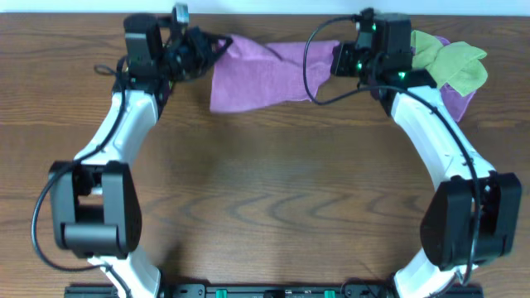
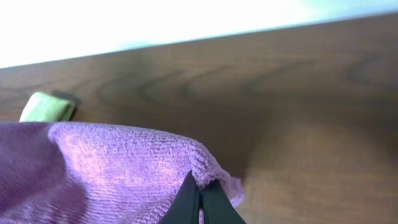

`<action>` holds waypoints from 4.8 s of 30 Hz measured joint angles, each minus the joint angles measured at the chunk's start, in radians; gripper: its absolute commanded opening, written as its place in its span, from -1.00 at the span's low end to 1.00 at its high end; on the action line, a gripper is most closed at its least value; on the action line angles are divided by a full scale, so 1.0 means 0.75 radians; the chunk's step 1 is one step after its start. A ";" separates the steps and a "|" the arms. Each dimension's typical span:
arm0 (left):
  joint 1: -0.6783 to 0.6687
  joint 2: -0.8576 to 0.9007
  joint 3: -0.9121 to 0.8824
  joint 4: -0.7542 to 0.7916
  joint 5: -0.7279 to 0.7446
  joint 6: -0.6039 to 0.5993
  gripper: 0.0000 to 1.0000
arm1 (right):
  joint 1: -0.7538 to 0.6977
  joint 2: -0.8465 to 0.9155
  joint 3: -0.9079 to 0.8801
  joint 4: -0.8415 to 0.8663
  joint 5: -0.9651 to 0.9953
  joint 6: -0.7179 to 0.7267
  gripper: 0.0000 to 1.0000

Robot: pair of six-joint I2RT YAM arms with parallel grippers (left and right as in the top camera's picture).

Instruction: Fold the cloth

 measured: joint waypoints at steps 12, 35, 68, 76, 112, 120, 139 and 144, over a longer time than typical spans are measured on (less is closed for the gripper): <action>0.002 0.162 0.306 -0.080 0.044 -0.010 -0.89 | -0.072 0.012 0.169 -0.091 0.012 -0.084 -0.97; 0.032 0.162 0.335 -1.716 0.106 1.071 -0.88 | -0.060 0.012 0.127 -0.868 -0.192 -0.332 -0.97; -0.055 0.162 -0.318 -1.739 -0.032 1.440 -0.88 | -0.038 -0.058 -0.599 -0.754 -0.299 -0.374 -0.97; -0.055 0.078 -0.351 -1.736 -0.032 1.437 -0.88 | -0.038 -0.257 -0.756 -0.680 -0.305 -0.373 -0.97; -0.055 -0.146 -0.359 -0.641 -0.358 0.520 -0.89 | 0.073 -0.070 -0.602 0.240 0.009 -0.228 -0.97; -0.055 -0.067 -0.359 -0.428 -0.397 0.424 -0.89 | 0.073 0.077 -0.404 0.194 0.047 -0.237 -0.97; -0.055 0.122 -0.359 -0.240 -0.443 0.359 -0.81 | 0.073 0.211 -0.394 0.255 0.121 -0.263 -0.98; -0.055 0.122 -0.359 -0.237 -0.473 0.346 -0.59 | 0.073 0.211 -0.394 0.284 0.143 -0.277 -0.56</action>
